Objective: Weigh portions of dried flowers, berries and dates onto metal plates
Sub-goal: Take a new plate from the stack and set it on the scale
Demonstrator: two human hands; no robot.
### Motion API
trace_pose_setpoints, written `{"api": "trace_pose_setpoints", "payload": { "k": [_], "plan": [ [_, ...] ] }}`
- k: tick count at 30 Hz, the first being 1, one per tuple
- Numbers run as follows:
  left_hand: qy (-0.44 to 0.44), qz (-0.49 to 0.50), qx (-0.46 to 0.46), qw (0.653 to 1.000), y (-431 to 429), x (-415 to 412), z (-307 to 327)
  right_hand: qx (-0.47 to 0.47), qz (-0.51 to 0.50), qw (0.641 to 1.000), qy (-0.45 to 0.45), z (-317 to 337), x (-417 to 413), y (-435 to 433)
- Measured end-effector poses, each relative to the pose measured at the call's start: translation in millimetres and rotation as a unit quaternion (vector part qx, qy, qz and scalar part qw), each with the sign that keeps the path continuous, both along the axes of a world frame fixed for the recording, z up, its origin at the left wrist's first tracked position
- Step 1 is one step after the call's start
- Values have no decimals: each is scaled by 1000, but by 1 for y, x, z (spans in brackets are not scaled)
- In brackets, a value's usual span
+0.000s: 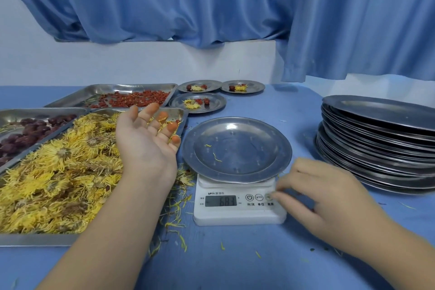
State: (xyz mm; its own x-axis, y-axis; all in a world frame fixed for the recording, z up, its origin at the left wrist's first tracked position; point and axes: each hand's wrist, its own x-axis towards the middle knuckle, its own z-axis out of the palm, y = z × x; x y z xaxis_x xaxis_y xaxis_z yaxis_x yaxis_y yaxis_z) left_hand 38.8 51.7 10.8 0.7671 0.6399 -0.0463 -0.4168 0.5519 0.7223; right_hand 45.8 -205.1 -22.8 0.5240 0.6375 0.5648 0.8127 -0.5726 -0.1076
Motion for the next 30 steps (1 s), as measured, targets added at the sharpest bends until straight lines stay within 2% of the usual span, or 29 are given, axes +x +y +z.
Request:
{"api": "trace_pose_setpoints", "payload": {
  "k": [4,7,19,26,30],
  "plan": [
    [0,-5,5,1000,0,1,0,-83,-29,987,134,-4,-2,-5],
    [-2,-8,10,1000,-1,0,-1,-95,-35,981,166,-6,-1,-5],
    [-18,-9,43,999,-5,-1,-1,-127,-72,966,215,-1,-9,3],
    [-18,7,114,993,-9,1,-1,-108,-90,964,226,-2,-11,8],
    [-24,26,156,987,-12,0,0,-100,-93,970,200,-4,-13,9]
  ]
}}
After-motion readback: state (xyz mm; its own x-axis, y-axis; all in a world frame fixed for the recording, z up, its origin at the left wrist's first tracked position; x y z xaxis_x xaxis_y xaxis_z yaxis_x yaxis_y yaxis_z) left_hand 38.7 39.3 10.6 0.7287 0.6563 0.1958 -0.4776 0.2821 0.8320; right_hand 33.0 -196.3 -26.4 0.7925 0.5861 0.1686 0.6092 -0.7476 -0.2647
